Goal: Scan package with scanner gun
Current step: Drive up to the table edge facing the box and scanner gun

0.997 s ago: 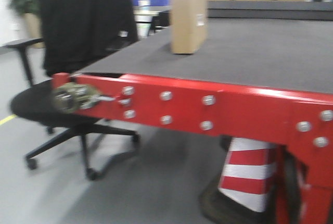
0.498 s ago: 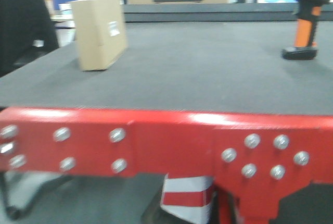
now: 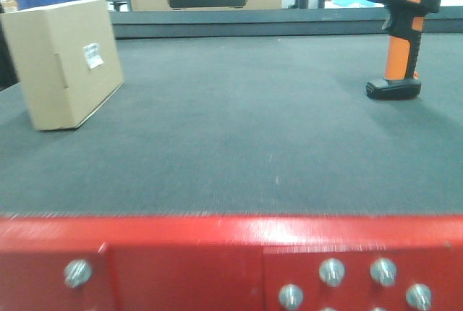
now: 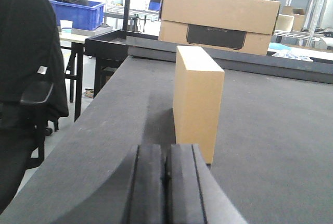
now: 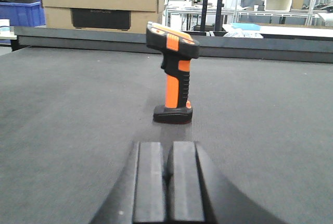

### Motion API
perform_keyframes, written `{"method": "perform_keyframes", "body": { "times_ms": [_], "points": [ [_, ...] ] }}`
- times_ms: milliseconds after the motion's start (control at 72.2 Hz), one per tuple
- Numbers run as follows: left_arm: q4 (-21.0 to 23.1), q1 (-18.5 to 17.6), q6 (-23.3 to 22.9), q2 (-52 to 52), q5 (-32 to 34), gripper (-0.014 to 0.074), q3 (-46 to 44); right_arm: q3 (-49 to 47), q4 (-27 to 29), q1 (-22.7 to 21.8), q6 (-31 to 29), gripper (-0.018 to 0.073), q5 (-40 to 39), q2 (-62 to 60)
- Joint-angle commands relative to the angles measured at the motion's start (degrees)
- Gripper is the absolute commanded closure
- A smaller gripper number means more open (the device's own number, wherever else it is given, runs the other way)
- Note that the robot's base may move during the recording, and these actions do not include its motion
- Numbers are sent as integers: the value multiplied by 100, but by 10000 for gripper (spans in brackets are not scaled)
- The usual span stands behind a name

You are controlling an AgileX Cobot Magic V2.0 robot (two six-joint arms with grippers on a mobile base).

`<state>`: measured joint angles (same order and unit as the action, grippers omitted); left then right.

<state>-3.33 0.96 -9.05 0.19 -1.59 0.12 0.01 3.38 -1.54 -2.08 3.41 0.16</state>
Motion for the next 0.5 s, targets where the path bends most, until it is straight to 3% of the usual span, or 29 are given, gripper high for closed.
{"method": "perform_keyframes", "body": {
  "times_ms": [0, 485],
  "points": [
    [24, -3, 25, -19, 89, 707, -12, -1, -5, -1, -19, 727, -129, -16],
    [24, -3, 25, -19, 89, 707, -12, -1, -5, -1, -19, 727, -129, -16]
  ]
}}
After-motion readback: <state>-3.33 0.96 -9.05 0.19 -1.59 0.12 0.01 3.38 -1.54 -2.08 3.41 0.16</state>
